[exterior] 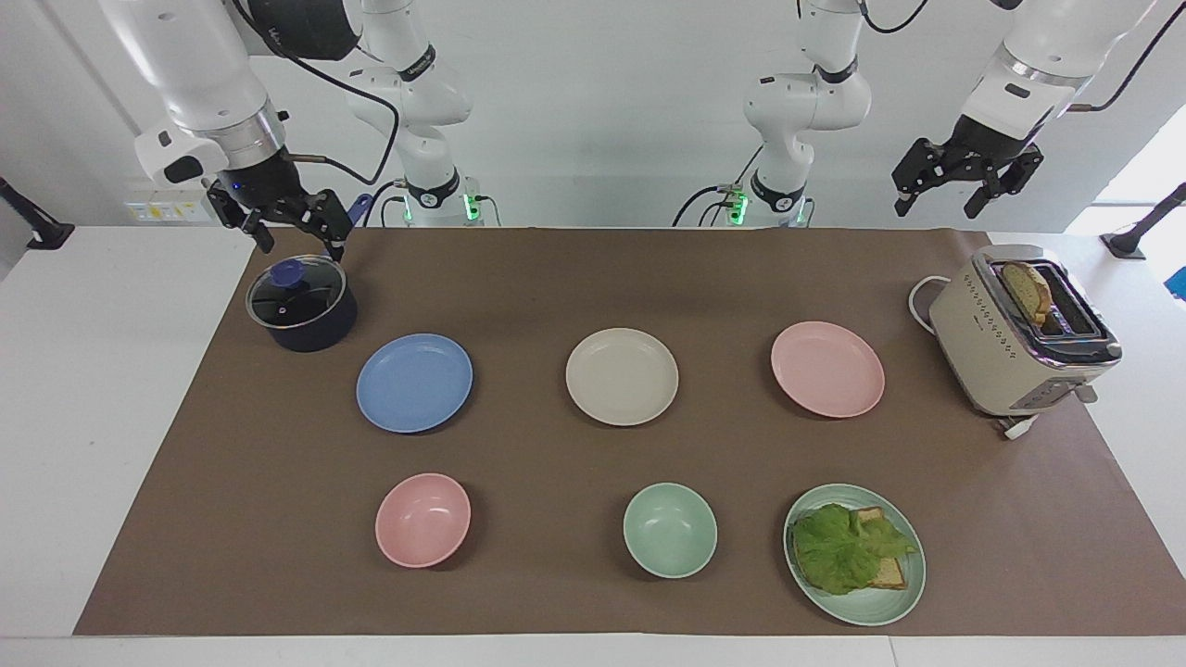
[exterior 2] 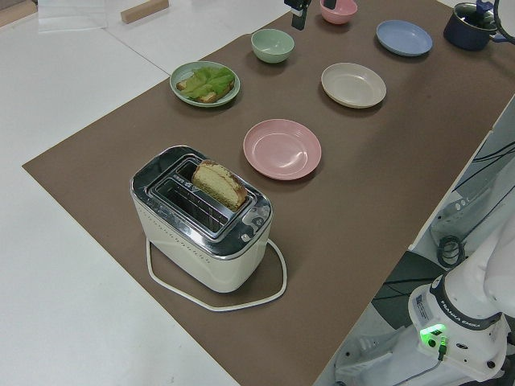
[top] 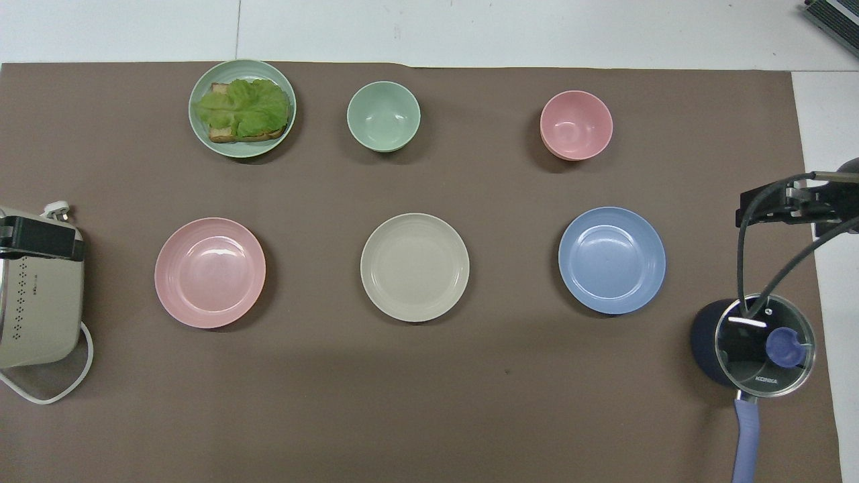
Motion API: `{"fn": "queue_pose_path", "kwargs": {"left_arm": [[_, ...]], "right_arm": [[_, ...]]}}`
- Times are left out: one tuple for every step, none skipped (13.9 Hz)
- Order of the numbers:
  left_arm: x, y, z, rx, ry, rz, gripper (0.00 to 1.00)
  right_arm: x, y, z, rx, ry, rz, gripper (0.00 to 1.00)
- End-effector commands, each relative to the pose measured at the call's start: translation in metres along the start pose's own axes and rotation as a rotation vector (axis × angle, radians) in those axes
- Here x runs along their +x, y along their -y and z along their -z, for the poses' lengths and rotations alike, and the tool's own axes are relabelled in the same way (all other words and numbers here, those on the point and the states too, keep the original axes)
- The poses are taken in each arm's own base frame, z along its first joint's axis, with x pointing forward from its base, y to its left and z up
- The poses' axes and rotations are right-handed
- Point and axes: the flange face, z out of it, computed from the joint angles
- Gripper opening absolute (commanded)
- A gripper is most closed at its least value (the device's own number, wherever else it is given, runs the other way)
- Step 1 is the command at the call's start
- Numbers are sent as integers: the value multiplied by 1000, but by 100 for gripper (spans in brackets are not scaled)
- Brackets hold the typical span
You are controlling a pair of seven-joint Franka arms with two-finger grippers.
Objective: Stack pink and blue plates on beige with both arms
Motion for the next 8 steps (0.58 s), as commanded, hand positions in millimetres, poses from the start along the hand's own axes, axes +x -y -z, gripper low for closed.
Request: {"fn": "queue_pose_path", "kwargs": {"left_arm": [[-3,4,-1,10,10,-9,100],[-3,4,-1,10,9,-9,100],[-4,4,0,10,6,-8,100],[-3,4,-2,10,10,-8,100],[-3,4,-2,10,9,-7,100],[-3,4,-2,10,7,-7,100],[-3,4,-2,10,6,-8,100],[-3,5,-2,10,4,-6,100]], "right_arm": [[2,-2,1,3,8,-17,100],[2,-2,1,3,8,-17,100],[2,-2,1,3,8,-17,100],[2,-2,1,3,8,-17,100],[1,-1,1,3,8,-15,100],[2,-2,1,3,8,-17,100],[2,-2,1,3,8,-17,100],[2,-2,1,3,8,-17,100]]}}
